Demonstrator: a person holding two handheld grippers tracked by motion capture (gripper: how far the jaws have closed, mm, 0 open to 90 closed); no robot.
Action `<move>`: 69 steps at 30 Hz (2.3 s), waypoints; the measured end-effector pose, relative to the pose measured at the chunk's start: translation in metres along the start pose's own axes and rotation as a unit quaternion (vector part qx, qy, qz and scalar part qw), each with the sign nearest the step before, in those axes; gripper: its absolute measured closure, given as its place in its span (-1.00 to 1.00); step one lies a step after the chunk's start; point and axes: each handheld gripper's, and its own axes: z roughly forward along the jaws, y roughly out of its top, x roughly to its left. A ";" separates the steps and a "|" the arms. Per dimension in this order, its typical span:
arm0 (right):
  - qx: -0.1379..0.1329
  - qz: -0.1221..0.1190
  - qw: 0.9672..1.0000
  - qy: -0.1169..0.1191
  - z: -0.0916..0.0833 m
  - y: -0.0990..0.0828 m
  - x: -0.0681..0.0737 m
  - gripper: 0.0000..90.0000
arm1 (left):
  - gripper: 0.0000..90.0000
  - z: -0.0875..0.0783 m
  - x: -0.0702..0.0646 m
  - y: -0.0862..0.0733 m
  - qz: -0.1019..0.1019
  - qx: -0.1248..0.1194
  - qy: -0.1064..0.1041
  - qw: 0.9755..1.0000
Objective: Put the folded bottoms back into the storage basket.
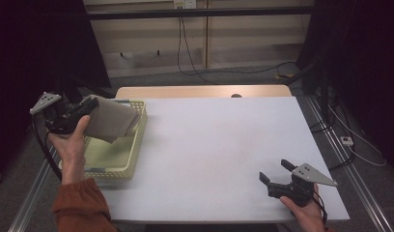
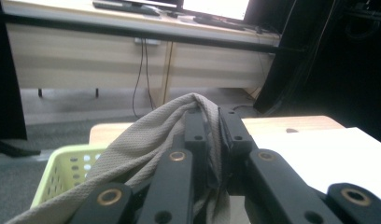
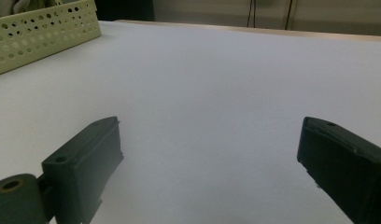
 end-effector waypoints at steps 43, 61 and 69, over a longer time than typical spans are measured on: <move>0.000 0.001 1.000 0.000 0.000 0.000 0.000 -0.87 | 0.86 0.036 0.021 -0.028 -0.050 0.085 -0.030 0.995; 0.005 0.002 1.000 -0.001 0.002 0.000 -0.001 -0.86 | 0.84 0.056 0.044 -0.041 0.012 0.178 0.099 0.979; 0.005 0.001 1.000 0.000 0.002 0.000 -0.001 -0.86 | 0.83 0.068 0.049 -0.054 0.033 0.251 0.117 0.960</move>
